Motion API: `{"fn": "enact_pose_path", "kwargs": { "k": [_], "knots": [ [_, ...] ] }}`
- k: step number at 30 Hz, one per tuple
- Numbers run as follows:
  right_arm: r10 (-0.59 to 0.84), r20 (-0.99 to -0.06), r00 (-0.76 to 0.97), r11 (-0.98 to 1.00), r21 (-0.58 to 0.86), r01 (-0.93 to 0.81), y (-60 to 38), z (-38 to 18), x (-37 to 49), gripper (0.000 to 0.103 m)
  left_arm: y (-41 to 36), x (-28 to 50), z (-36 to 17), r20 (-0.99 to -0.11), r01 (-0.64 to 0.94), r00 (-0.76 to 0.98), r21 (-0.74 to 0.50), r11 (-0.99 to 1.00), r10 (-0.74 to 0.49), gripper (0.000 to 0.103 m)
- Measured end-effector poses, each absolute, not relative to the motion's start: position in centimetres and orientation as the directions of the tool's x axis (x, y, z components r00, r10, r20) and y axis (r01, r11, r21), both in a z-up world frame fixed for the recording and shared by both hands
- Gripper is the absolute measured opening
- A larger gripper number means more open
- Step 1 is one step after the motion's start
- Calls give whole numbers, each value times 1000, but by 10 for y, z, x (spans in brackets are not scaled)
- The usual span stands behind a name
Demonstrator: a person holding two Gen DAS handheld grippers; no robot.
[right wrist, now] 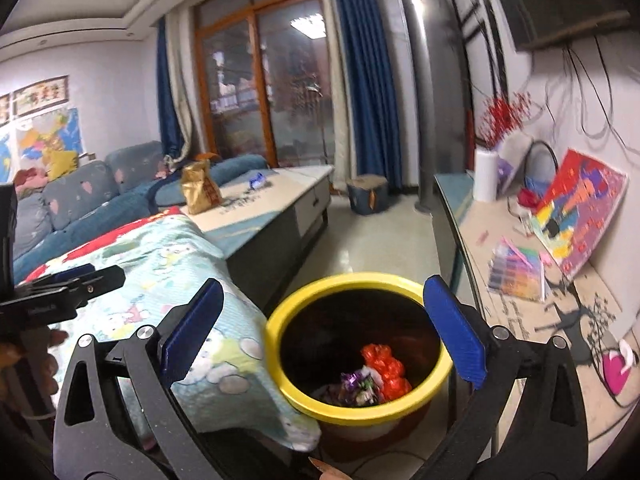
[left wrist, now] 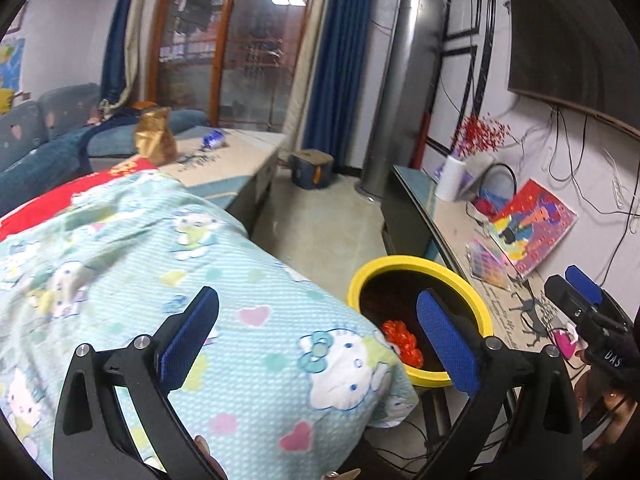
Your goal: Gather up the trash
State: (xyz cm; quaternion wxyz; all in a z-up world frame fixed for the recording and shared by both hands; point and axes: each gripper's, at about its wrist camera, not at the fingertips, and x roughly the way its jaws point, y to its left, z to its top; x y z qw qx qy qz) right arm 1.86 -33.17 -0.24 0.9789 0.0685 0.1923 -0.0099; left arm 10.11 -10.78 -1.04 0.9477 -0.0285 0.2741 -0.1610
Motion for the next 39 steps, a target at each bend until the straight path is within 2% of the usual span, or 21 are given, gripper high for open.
{"fn": "enact_pose_path", "kwargs": {
  "k": [10, 14, 39],
  "knots": [
    [14, -248, 969, 998, 64, 2, -291, -3, -7, 92, -78, 60, -11, -426, 224, 868, -126, 966, -257, 97],
    [23, -225, 974, 999, 41, -14, -280, -5, -12, 92, -65, 50, -16, -414, 198, 879, -139, 970, -238, 97],
    [36, -231, 972, 999, 47, -26, -270, -6, -13, 92, -59, 43, -17, -407, 205, 880, -140, 969, -245, 97]
  ]
}}
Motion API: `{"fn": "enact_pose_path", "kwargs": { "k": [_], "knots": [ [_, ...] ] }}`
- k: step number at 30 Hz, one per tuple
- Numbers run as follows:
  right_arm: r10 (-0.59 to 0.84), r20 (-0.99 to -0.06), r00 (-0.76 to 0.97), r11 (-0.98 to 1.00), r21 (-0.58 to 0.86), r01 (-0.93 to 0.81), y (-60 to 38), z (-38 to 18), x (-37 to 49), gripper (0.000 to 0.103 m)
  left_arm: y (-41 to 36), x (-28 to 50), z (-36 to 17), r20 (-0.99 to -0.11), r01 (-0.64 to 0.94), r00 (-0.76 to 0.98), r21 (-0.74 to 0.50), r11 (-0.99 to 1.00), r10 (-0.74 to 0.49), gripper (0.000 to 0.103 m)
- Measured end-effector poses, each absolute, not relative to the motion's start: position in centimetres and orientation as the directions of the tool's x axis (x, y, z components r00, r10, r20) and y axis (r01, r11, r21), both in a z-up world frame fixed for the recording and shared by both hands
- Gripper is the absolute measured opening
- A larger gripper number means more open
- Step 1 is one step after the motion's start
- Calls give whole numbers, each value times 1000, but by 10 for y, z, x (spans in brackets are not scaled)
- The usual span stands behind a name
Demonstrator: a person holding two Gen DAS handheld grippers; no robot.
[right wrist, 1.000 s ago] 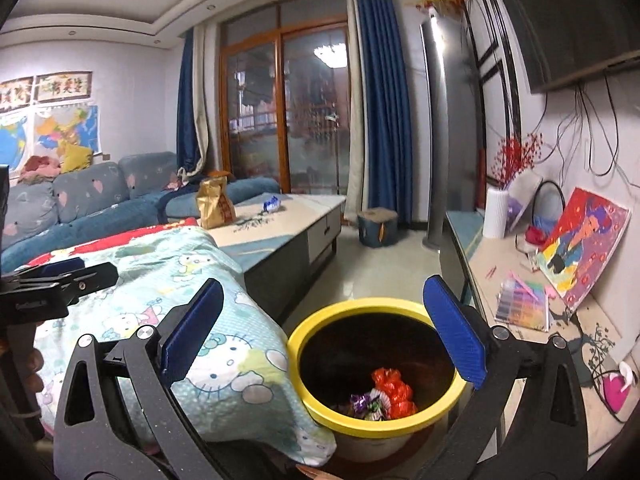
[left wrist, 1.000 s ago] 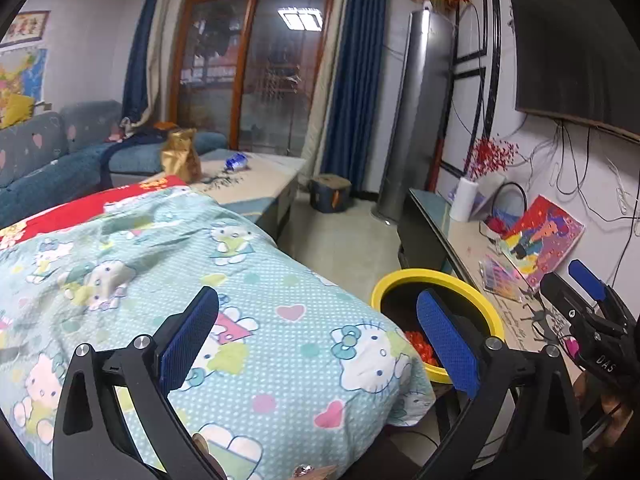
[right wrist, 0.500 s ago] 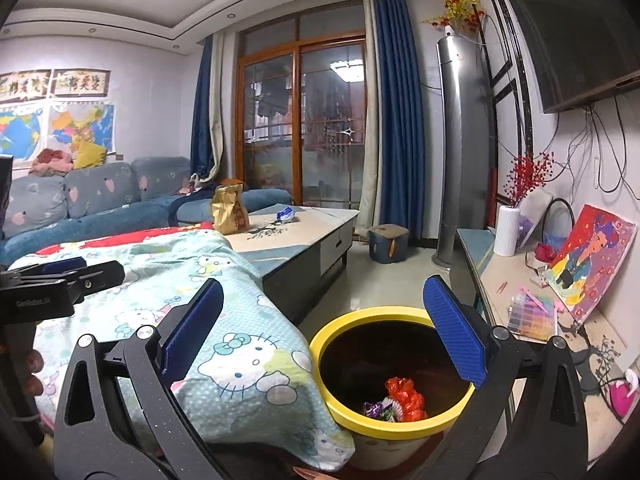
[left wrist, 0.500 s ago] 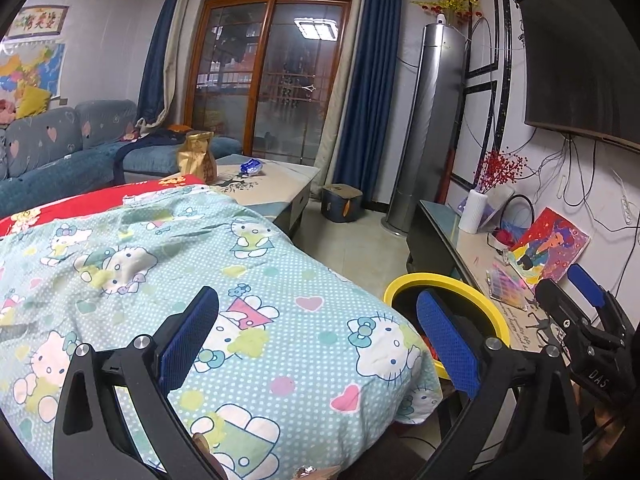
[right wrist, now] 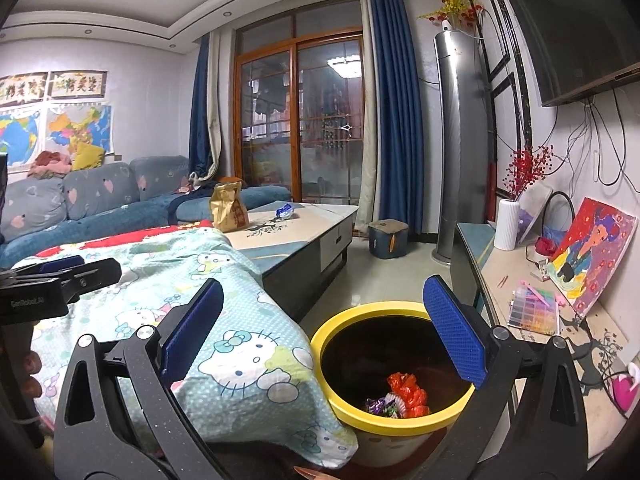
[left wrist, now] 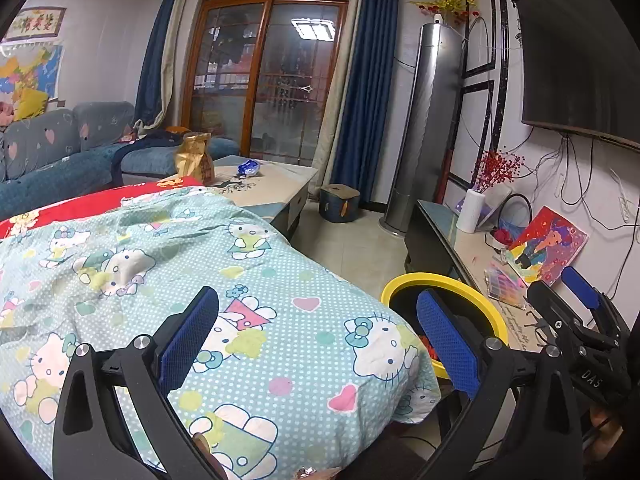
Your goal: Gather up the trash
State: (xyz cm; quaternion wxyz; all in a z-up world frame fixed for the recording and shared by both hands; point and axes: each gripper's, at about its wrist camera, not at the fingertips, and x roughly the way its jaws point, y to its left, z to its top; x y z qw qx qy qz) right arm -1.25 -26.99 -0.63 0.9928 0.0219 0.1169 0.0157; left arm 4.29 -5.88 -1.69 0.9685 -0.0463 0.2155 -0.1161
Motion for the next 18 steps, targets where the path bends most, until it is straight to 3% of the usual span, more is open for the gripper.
{"fn": "enact_pose_path", "kwargs": {
  "k": [18],
  "knots": [
    [33, -226, 974, 999, 46, -23, -271, -7, -12, 92, -62, 42, -13, -402, 209, 882, -138, 968, -248, 97]
  ]
}}
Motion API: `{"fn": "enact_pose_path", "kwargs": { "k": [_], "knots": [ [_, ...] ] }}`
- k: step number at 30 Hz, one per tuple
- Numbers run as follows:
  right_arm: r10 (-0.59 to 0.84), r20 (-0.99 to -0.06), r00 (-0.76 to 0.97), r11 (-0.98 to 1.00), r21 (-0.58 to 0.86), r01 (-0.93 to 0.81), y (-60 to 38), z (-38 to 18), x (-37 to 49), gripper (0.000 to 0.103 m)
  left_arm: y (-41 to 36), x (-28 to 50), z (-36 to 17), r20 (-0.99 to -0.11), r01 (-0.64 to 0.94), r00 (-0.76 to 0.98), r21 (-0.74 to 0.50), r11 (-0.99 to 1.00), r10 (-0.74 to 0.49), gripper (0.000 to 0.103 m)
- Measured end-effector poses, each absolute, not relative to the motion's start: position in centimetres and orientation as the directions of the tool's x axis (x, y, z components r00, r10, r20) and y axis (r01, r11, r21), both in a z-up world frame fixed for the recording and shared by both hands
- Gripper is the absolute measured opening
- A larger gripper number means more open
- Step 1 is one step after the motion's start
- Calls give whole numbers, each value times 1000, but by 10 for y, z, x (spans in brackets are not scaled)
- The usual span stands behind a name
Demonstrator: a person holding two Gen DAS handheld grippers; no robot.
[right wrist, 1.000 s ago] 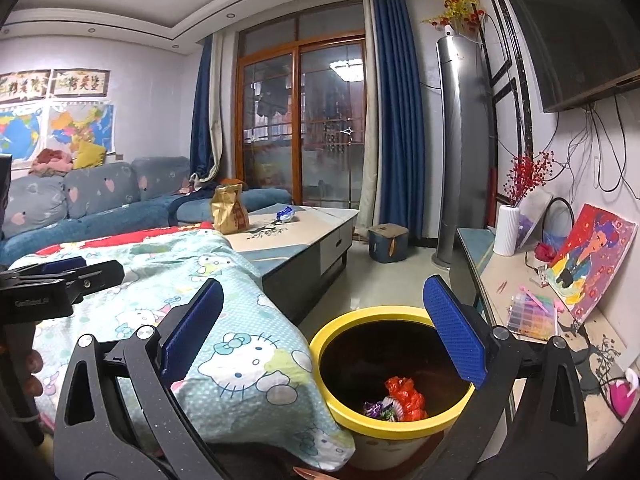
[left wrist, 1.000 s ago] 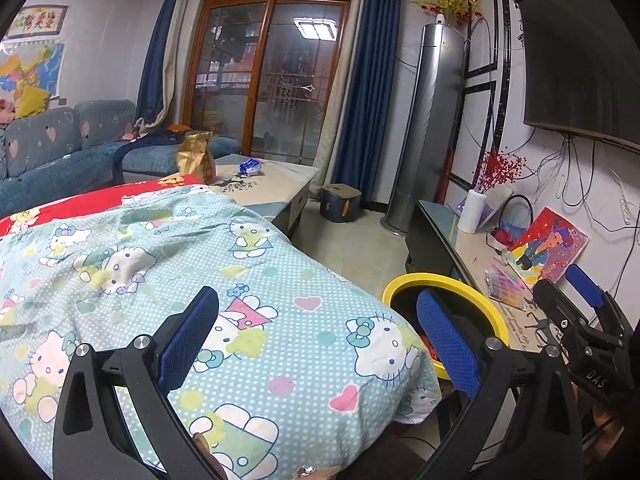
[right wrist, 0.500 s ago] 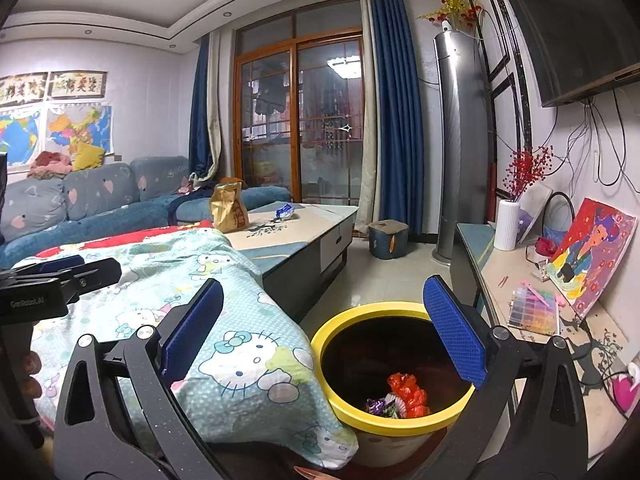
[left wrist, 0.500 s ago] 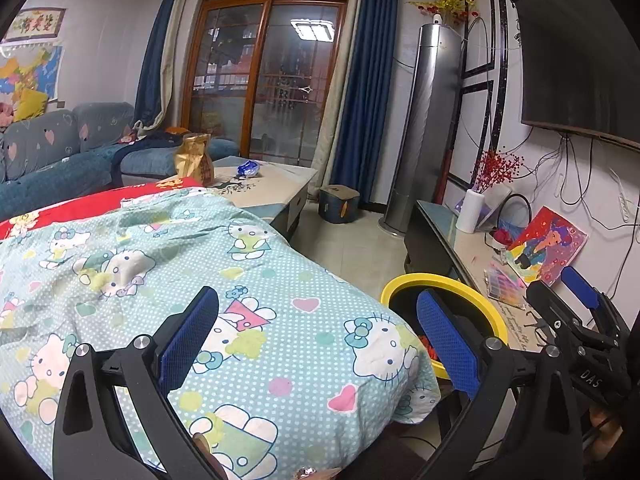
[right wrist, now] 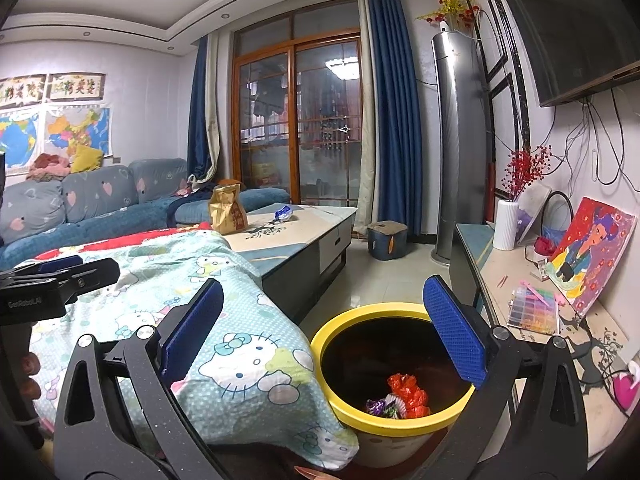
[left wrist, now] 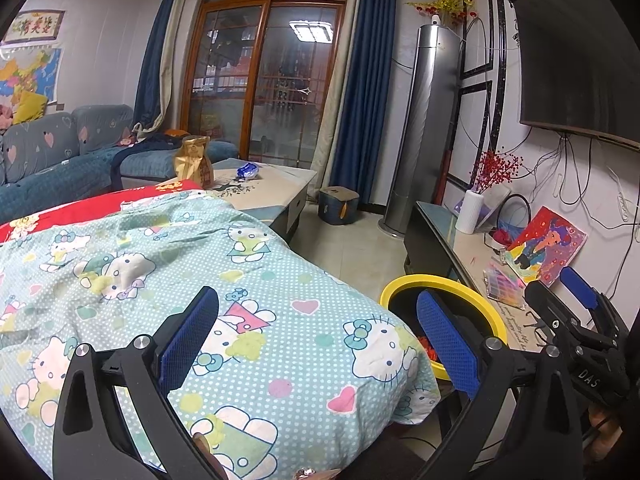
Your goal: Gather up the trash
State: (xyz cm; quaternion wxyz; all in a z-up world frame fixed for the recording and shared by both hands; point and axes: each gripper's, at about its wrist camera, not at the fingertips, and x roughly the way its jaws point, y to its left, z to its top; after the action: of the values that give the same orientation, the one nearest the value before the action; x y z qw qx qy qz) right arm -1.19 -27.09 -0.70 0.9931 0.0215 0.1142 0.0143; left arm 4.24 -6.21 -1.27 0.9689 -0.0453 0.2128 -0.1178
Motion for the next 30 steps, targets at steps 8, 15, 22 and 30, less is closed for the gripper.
{"fn": "enact_pose_path", "kwargs": {
  "k": [8, 15, 22, 30],
  "knots": [
    [31, -225, 974, 999, 46, -21, -271, -7, -12, 92, -62, 43, -13, -401, 209, 882, -135, 969, -246, 97],
    [31, -225, 974, 999, 47, -21, -271, -7, -12, 92, -62, 44, -12, -401, 213, 882, -134, 968, -250, 97],
    [32, -225, 974, 999, 47, -22, -271, -7, -12, 92, -62, 46, -10, -399, 213, 883, -131, 968, -248, 97],
    [31, -225, 974, 999, 48, -21, -271, -7, -12, 92, -60, 48, -10, -400, 208, 884, -127, 970, -242, 97]
  ]
}}
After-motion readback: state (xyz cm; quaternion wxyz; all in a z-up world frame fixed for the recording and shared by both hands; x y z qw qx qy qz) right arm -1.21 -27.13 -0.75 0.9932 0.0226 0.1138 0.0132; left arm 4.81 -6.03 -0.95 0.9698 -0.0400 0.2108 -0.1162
